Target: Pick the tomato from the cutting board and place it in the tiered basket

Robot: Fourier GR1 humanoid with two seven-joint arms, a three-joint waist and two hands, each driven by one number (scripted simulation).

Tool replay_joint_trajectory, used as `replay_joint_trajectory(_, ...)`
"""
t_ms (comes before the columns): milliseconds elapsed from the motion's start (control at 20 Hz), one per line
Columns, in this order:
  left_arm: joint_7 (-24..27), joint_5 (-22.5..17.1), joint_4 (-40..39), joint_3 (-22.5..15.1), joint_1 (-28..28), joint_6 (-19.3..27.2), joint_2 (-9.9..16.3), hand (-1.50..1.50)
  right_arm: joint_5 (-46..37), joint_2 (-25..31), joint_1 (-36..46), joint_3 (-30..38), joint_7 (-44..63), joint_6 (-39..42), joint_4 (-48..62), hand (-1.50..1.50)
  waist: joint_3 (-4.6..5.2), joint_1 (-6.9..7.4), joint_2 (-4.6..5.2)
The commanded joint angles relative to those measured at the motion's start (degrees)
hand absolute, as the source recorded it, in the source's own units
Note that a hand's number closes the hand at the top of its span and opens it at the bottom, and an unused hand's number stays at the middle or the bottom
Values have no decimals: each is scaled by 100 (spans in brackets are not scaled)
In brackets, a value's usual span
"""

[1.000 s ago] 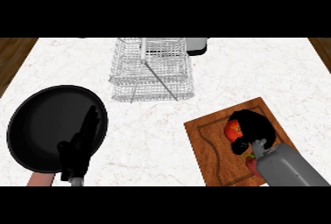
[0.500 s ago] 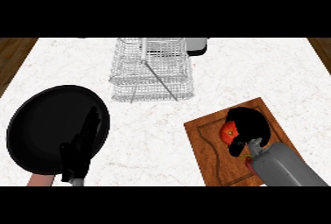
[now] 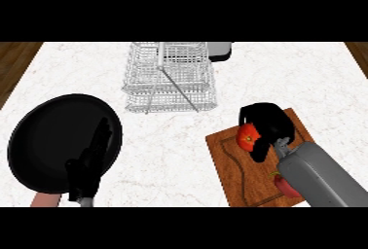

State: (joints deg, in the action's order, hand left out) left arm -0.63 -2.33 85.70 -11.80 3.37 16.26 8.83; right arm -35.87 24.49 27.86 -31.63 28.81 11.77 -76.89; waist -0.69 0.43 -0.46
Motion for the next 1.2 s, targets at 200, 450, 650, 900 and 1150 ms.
replay_joint_trajectory(200, -98, 35, -385, 142, 286, 97, 41, 0, 1032, -74, 100, 1253, 10, -97, -1338, 150, 72, -173, 4)
replay_joint_trajectory(450, -69, 133, -362, 126, 400, 150, 79, 0, 1559, -54, 491, 2026, 615, -89, -2616, 150, 75, -220, -23)
replay_joint_trajectory(650, -311, 167, -322, 124, 175, 100, 132, 0, 1678, 391, 1120, 2486, 979, 315, -3227, 150, 76, -155, 1)
replay_joint_trajectory(900, -161, 26, -328, 282, 222, -118, 223, 0, 1910, 419, 1801, 2775, 1511, 711, -3102, 150, 76, -25, 34)
replay_joint_trajectory(1150, -329, -61, -376, 341, 8, -256, 237, 0, 1753, 149, 2845, 2669, 2046, 761, -2448, 150, 79, 33, 50)
